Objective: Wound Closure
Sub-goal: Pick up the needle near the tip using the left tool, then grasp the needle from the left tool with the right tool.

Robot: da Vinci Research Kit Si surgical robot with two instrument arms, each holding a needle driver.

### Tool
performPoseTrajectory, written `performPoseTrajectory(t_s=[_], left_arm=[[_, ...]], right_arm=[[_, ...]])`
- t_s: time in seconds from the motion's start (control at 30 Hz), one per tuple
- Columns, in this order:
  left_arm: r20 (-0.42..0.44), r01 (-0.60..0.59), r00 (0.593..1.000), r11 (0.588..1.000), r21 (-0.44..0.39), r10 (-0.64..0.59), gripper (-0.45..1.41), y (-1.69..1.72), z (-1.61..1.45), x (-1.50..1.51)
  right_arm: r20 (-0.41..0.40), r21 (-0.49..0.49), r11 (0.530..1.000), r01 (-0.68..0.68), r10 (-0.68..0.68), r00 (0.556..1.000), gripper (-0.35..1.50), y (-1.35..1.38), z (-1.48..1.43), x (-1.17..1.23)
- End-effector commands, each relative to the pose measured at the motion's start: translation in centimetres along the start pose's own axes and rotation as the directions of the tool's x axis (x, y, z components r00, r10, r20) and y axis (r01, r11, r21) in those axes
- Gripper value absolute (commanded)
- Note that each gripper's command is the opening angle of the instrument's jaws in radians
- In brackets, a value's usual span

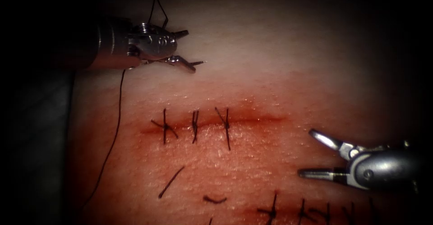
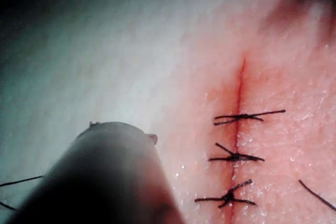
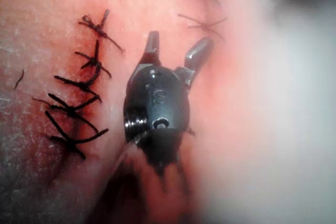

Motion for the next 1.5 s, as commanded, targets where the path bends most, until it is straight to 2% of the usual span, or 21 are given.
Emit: performPoseTrajectory(t_s=[0.03, 0.17, 0.2, 0.43, 0.57, 0.67, 0.77, 0.87, 0.97, 1.1, 1.13, 1.27, 1.3, 1.37, 1.5], left_arm=[[0.011, 0.0, 1.0, 1.0, -0.008, 0.0, 0.57, -0.01, 0.09, 0.02], [0.047, 0.006, 0.999, 1.0, -0.029, -0.005, 0.54, 0.01, 0.17, -0.03], [0.055, 0.012, 0.998, 0.999, -0.032, -0.01, 0.47, -0.01, 0.21, -0.05], [0.09, 0.034, 0.996, 0.999, -0.039, -0.03, 0.42, -0.05, 0.39, -0.13], [0.126, 0.032, 0.992, 0.998, -0.051, -0.025, 0.07, 0.0, 0.5, -0.17], [0.151, 0.051, 0.988, 0.997, -0.063, -0.041, -0.42, -0.01, 0.54, -0.19], [0.159, 0.073, 0.985, 0.995, -0.063, -0.062, -0.45, -0.03, 0.56, -0.18], [0.159, 0.073, 0.985, 0.995, -0.062, -0.062, -0.45, -0.01, 0.55, -0.18], [0.151, 0.067, 0.987, 0.995, -0.077, -0.055, -0.45, 0.03, 0.51, -0.18], [0.068, -0.062, 0.995, 0.993, -0.104, 0.07, -0.45, 0.15, 0.32, -0.13], [0.01, -0.125, 0.992, 0.989, -0.083, 0.127, -0.45, 0.25, 0.2, -0.08], [-0.068, -0.192, 0.98, 0.98, -0.058, 0.188, -0.45, 0.44, 0.03, 0.02], [-0.131, -0.241, 0.964, 0.969, -0.064, 0.231, -0.45, 0.55, -0.06, 0.11], [-0.199, -0.279, 0.944, 0.959, -0.058, 0.263, -0.45, 0.66, -0.13, 0.18], [-0.365, -0.359, 0.867, 0.933, 0.013, 0.339, -0.45, 0.93, -0.38, 0.36]], right_arm=[[-0.002, 0.0, 1.0, 0.0, 0.0, 1.0, 1.43, -0.04, 0.08, -0.03], [-0.002, -0.002, 1.0, 0.001, -0.001, 1.0, 1.43, -0.04, 0.09, -0.04], [-0.001, -0.003, 1.0, 0.001, -0.002, 1.0, 1.43, -0.04, 0.1, -0.05], [0.004, 0.0, 1.0, 0.005, -0.005, 1.0, 1.43, -0.08, 0.14, -0.08], [0.005, -0.002, 1.0, 0.006, -0.006, 1.0, 1.43, -0.08, 0.15, -0.09], [0.004, -0.002, 1.0, 0.006, -0.006, 1.0, 1.43, -0.08, 0.15, -0.08], [0.003, -0.001, 1.0, -0.018, 0.018, 1.0, 1.43, -0.09, 0.14, -0.07], [0.028, 0.015, 0.997, -0.075, 0.075, 0.997, 1.28, -0.05, 0.1, -0.09], [0.043, 0.021, 0.993, -0.112, 0.111, 0.993, 1.27, 0.0, 0.08, -0.11], [0.031, -0.001, 0.977, -0.212, 0.212, 0.977, 1.23, 0.1, 0.08, -0.13], [0.016, 0.015, 0.952, -0.305, 0.304, 0.952, 1.22, 0.13, 0.1, -0.16], [-0.001, 0.043, 0.923, -0.383, 0.383, 0.924, 1.2, 0.19, 0.16, -0.22], [-0.005, 0.052, 0.915, -0.399, 0.4, 0.916, 1.22, 0.22, 0.19, -0.25], [-0.011, 0.066, 0.902, -0.426, 0.428, 0.904, 1.27, 0.26, 0.22, -0.29], [-0.01, 0.075, 0.873, -0.483, 0.485, 0.875, 1.42, 0.38, 0.32, -0.36]])
